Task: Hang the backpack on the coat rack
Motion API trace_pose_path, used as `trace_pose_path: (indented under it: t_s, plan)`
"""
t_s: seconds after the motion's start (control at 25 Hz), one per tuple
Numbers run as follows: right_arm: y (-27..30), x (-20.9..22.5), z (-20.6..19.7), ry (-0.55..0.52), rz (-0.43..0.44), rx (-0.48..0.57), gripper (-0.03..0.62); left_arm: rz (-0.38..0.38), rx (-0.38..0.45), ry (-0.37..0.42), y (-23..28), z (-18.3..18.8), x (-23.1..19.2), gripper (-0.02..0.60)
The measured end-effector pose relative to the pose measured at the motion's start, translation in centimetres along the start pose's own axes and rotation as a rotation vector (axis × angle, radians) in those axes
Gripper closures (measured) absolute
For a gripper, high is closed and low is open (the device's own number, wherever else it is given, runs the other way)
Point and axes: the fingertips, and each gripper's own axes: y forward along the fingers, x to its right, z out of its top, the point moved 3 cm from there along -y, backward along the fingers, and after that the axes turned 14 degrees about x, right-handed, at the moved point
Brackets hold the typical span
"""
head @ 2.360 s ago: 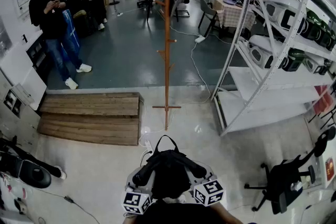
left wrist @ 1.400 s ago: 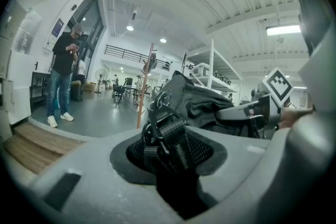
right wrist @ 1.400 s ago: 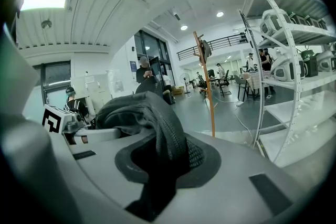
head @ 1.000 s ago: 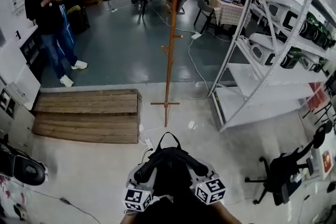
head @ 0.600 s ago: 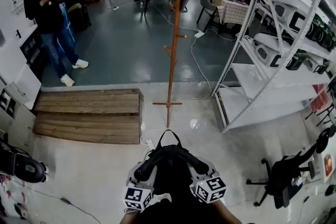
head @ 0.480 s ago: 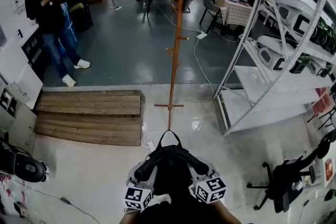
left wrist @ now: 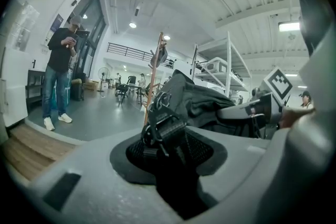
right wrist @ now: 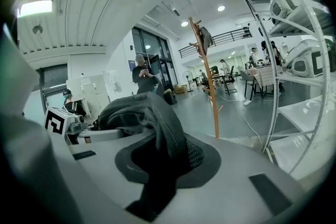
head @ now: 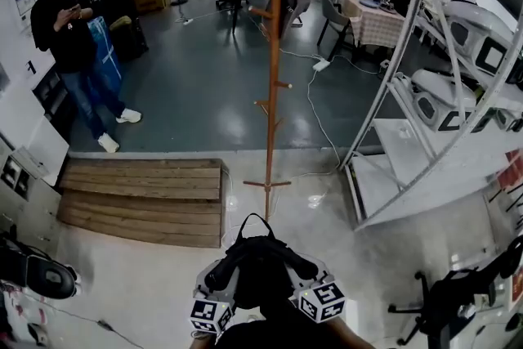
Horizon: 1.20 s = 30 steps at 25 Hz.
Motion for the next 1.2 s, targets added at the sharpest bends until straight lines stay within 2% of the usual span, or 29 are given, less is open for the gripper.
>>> trace_pose_path:
  t_s: [0.2, 0.52, 0.8, 1.2]
  plan:
    - [2.6, 3.1, 1.8, -0.023, 0.043, -0.007, 0.526, 0.018, 0.044, -0.009, 4.0, 0.2, -0.4, 0.431]
    - [5.6, 6.5, 4.0, -0.024, 0.048, 0.005, 0.526, 0.022, 0.067, 0.009, 8.9, 1.7, -1.0, 0.431]
    - [8.2, 8.9, 4.9, -0.028, 0.02, 0.01, 0.526, -0.007, 0.06, 0.001, 12.7, 1.9, -2.1, 0.431]
    - [14.2, 11.7, 5.4, -0.02, -0.036, 0.004, 0.526, -0.068, 0.033, -0.033, 19.2, 2.0, -6.3, 0.431]
